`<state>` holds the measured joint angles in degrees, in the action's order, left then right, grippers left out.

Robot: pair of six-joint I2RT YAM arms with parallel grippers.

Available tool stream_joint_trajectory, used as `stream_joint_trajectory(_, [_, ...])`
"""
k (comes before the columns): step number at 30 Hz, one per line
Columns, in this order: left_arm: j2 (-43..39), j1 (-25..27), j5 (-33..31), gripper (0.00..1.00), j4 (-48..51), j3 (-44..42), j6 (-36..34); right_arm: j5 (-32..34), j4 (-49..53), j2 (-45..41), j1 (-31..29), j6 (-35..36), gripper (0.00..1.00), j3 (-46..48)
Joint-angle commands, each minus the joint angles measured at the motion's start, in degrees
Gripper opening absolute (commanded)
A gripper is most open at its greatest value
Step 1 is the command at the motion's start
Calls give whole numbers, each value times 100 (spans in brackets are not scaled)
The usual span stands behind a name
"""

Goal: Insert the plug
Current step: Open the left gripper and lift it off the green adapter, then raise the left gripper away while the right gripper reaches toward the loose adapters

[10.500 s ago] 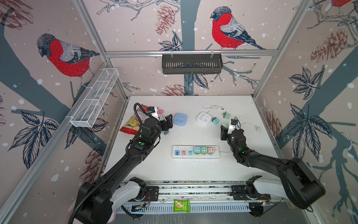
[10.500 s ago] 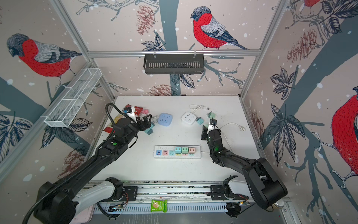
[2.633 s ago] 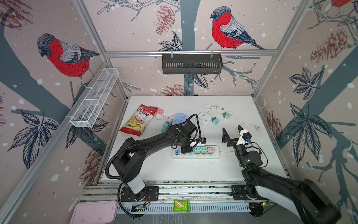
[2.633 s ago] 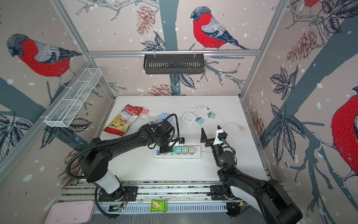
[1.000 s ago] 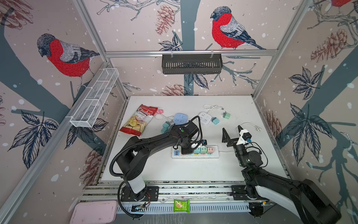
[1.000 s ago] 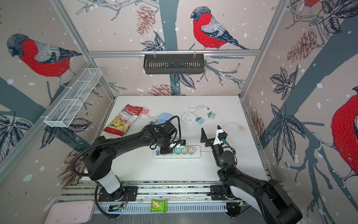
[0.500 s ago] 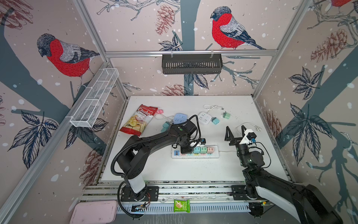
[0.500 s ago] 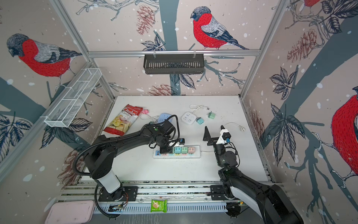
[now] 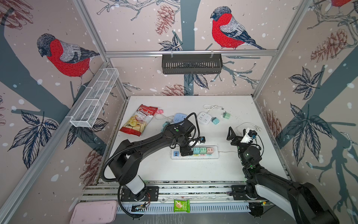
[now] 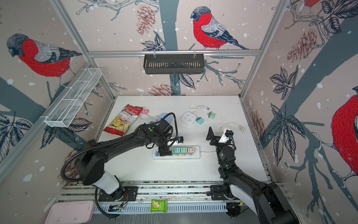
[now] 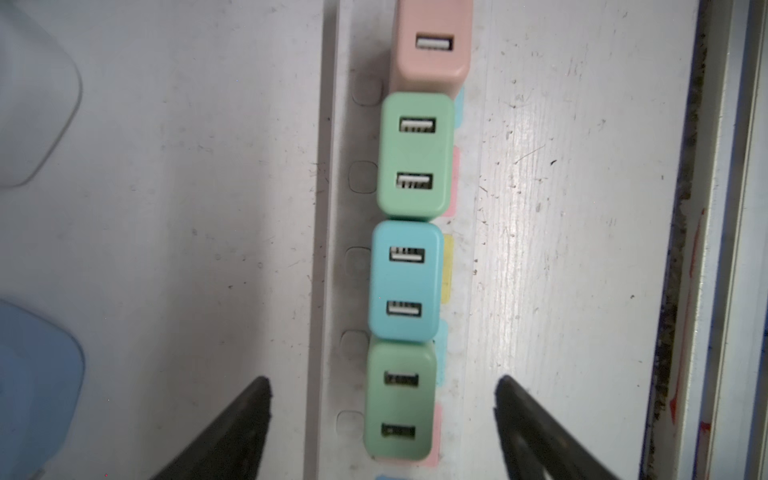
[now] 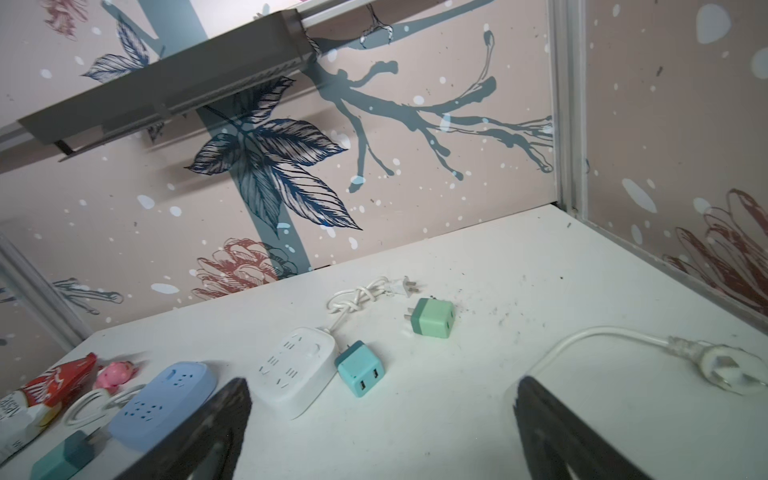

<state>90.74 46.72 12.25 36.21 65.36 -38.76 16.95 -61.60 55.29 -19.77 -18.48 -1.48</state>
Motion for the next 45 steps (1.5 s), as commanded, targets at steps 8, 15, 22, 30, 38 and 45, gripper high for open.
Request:
stream_joint_trajectory(8, [-1909, 12, -1675, 99, -1979, 74, 2437, -191, 242, 383, 83, -193, 100, -304])
stream_joint_trajectory(15, [-4295, -185, -2401, 99, -4275, -1756, 5157, -243, 367, 751, 83, -188, 100, -572])
stream_joint_trajectory(22, [-6346, -181, -3632, 99, -6465, -4806, 6006, -297, 399, 1299, 99, -179, 98, -918])
stream_joint_trajectory(30, [-6335, -196, -3670, 99, -7588, -5732, 5124, -434, 1199, 2139, 66, -81, 92, -1789])
stream_joint_trajectory(38, [-5006, -207, -3545, 99, -8085, -5410, 5125, -407, 2189, 2842, 46, -159, 93, -2718])
stream_joint_trajectory(45, [-4628, -337, -3740, 99, -8233, -5372, 4992, -435, 3704, 3933, -41, -689, 90, -4211])
